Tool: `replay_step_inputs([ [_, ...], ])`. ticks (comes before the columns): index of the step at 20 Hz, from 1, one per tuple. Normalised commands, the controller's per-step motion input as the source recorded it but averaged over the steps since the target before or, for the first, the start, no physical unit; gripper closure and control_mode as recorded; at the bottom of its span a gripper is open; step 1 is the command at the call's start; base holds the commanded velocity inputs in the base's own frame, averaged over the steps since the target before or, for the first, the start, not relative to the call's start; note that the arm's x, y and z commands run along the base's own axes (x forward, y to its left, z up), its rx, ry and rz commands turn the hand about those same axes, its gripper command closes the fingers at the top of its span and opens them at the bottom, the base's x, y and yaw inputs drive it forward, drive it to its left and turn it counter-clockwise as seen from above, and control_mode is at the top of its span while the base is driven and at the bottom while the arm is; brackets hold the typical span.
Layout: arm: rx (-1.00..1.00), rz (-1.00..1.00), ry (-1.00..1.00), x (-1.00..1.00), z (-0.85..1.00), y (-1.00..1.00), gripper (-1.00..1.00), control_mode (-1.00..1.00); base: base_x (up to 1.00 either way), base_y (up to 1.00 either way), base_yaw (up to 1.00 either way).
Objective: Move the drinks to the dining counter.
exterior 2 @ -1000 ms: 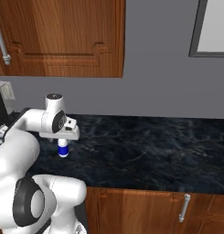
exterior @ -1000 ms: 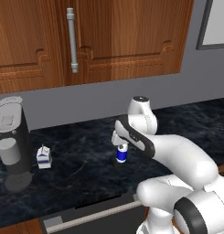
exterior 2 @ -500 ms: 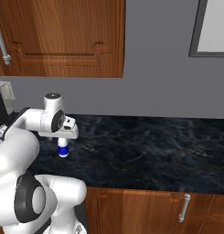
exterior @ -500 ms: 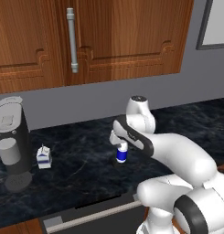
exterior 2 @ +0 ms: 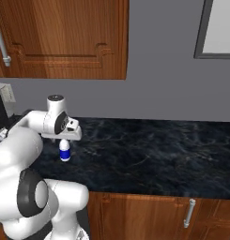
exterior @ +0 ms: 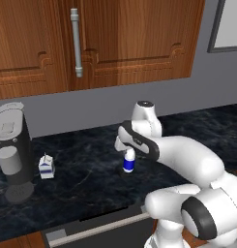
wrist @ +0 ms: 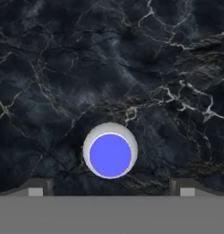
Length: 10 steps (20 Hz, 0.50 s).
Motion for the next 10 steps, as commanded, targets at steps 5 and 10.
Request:
replay_step_inputs([
  [5, 0.00, 0.00, 0.00, 0.47, 0.00, 0.00, -1.00, -1.00, 0.00, 0.00, 0.00],
  [10, 0.00, 0.00, 0.00, 0.08, 0.00, 0.00, -1.00, -1.00, 0.00, 0.00, 0.00],
])
